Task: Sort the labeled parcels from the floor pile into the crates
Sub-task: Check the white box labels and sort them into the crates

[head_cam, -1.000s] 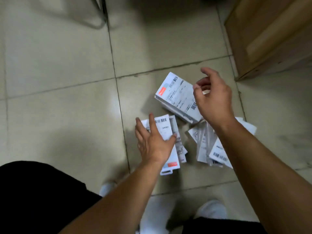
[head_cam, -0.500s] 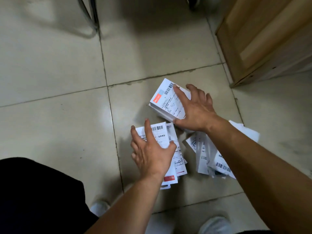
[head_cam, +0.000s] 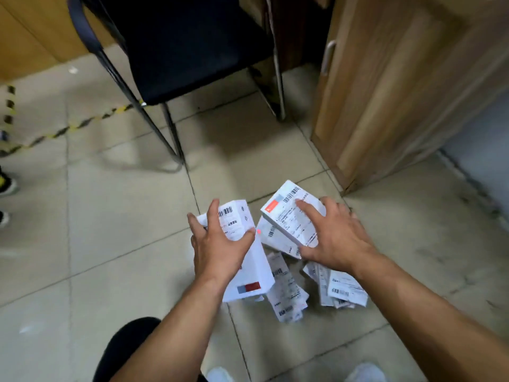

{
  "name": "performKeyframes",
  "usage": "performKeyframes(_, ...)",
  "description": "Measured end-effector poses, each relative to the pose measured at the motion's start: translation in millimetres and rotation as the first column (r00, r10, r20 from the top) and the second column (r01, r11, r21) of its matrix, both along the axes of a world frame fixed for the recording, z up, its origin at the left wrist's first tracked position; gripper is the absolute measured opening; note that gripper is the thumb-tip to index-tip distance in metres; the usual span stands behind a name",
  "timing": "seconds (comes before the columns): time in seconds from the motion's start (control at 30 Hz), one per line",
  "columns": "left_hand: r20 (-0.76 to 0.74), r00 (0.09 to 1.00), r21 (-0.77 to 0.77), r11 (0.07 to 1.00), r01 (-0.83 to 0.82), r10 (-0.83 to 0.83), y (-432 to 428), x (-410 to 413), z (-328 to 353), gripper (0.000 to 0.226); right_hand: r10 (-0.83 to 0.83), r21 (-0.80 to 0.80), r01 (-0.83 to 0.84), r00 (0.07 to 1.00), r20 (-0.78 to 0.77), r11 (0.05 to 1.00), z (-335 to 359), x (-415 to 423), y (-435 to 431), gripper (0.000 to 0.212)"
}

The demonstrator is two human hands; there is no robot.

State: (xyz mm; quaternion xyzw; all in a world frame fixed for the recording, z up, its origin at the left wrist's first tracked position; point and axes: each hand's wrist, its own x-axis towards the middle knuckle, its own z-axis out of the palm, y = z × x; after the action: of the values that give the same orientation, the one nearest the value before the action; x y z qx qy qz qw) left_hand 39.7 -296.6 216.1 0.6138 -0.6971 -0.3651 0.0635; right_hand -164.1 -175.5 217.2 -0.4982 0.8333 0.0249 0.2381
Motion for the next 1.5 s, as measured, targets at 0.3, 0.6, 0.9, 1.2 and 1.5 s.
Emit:
performKeyframes(0.3, -0.072, 0.954, -0.153, 0.948, 0.278, -0.291, -22.7, -35.1, 320.6, 0.095, -0.241, -0.166, 0.233, 0.970, -0.027, 0.958, 339.5, 15.0, 52.7, 0.105)
performKeyframes(0.6, -0.053, 0.729, -0.181, 0.724, 0.665, -0.683, 5.9, -47.8, 554.1, 0.105, -0.634, -0.300, 0.613, 0.772, 0.032, 0.731, 568.2, 94.7, 128.4, 0.101)
performKeyframes(0.9, -0.052, 0.384, -0.280, 0.383, 0.880, -0.922, 91.2, -41.9, 623.8, 0.113, -0.873, -0.451, 0.774, 0.488, -0.024, 0.445, 635.9, 183.1, 228.6, 0.096)
performKeyframes(1.2, -0.049, 0.003, -0.388, 0.022, 0.921, -0.999, 274.1, -33.6, 685.5, 0.114, -0.989, -0.564, 0.818, 0.147, 0.012, 0.115, 672.9, 271.3, 390.5, 0.099)
performKeyframes(1.5, 0.032, -0.248, -0.448, -0.236, 0.862, -0.968, 566.9, 18.2, 710.9, 0.108, -0.967, -0.622, 0.741, -0.197, 0.159, -0.253, 674.4, 391.1, 618.9, 0.100)
